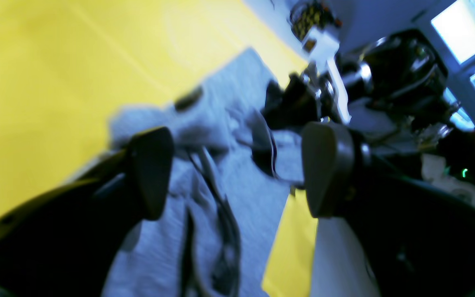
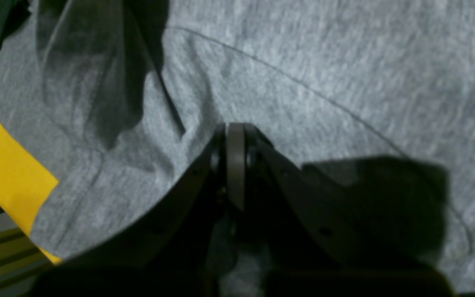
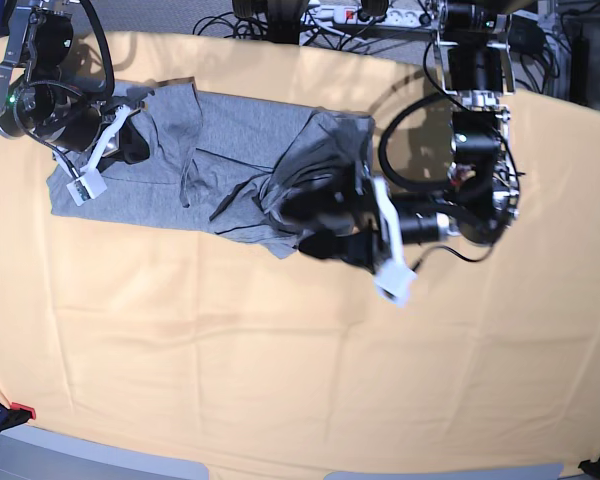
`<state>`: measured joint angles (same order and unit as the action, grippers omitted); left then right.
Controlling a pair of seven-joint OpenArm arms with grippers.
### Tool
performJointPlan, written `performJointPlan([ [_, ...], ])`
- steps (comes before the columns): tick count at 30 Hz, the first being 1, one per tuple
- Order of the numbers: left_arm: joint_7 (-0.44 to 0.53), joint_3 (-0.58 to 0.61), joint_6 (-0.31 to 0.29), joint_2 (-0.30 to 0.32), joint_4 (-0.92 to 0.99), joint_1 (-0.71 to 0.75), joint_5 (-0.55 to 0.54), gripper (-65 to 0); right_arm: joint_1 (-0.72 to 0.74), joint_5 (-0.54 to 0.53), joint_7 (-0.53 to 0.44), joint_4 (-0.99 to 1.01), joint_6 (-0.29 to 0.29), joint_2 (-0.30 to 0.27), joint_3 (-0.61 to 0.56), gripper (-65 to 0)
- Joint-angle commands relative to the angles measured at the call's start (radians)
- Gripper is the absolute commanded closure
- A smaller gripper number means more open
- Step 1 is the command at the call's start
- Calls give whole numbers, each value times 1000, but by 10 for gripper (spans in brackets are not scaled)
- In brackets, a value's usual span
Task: Layout the t-shirt on the table in an organized manner, then fold the t-shirt properly
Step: 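Fold the held strip end with the left gripper toward the right gripper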
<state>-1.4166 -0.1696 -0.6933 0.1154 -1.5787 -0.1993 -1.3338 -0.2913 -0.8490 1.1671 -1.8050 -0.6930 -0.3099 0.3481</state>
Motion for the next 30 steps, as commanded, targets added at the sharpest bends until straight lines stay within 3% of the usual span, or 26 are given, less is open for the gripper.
performJointPlan([
  [1,20,-45,-5,4,-18,-41,-24,-341,6,-15,-4,-11,-5,-11,5,0],
  [3,20,-123,-5,4,-18,-62,2,-54,5,-15,-4,-11,-5,-11,5,0],
  [4,20,-163,-5,4,-18,-65,25,0,5,-15,-4,-11,-5,-11,5,0],
  [7,20,-245,1,9,-18,-57,62,0,6,-16,-5,-11,-5,-11,5,0],
  [10,20,-239,10,34,-18,-20,91,0,6,-23,-16,-11,-5,-11,5,0],
  [20,20,-21,36,107,-18,97,96,0,6,-27,-23,-11,-5,-11,5,0],
  [30,20,125,13,98,-18,111,95,0,6,-27,-23,-11,-5,-11,5,0],
])
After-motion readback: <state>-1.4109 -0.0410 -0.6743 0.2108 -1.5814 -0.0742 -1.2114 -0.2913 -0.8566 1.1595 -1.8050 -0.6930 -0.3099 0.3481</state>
